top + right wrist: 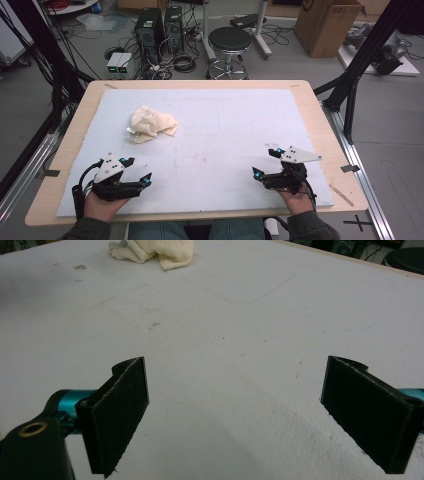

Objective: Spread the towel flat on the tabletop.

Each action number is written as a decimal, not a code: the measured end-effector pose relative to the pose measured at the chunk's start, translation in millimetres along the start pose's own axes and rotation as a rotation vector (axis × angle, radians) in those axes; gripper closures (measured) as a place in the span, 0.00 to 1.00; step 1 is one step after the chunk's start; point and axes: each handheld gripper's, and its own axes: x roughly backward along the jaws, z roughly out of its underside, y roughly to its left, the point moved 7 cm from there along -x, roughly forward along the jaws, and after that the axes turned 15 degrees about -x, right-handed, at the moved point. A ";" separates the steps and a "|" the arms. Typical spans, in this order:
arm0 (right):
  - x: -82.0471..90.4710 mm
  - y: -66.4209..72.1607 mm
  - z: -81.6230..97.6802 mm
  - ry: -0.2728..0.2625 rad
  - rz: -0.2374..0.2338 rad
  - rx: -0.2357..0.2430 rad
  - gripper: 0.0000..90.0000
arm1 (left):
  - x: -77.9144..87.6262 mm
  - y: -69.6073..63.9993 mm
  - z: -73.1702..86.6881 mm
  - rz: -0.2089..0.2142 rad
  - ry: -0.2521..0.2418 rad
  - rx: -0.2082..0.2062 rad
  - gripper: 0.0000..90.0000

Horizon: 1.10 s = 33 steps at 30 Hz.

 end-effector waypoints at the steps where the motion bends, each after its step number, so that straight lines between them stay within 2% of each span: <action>1: 0.0 0.0 0.0 0.000 0.000 0.000 0.12 | -0.6 0.4 0.0 0.001 0.000 0.001 0.25; 10: -1.9 -1.8 0.9 0.009 0.000 0.010 0.12 | -1.7 -0.8 0.7 0.005 0.005 -0.007 0.25; 23: -4.2 2.9 0.1 0.013 -0.008 0.015 0.12 | 0.7 -0.3 2.6 0.010 0.005 -0.012 0.25; 30: -4.5 5.1 0.4 0.014 -0.013 0.016 0.12 | 3.0 -1.0 1.4 0.007 -0.003 -0.002 0.25; 32: -4.3 4.4 0.0 0.009 -0.013 0.030 0.12 | 2.9 -1.5 0.0 0.012 -0.011 0.008 0.25; 33: -4.3 4.4 0.0 0.009 -0.013 0.030 0.12 | 3.2 -1.5 -0.2 0.016 -0.008 0.001 0.25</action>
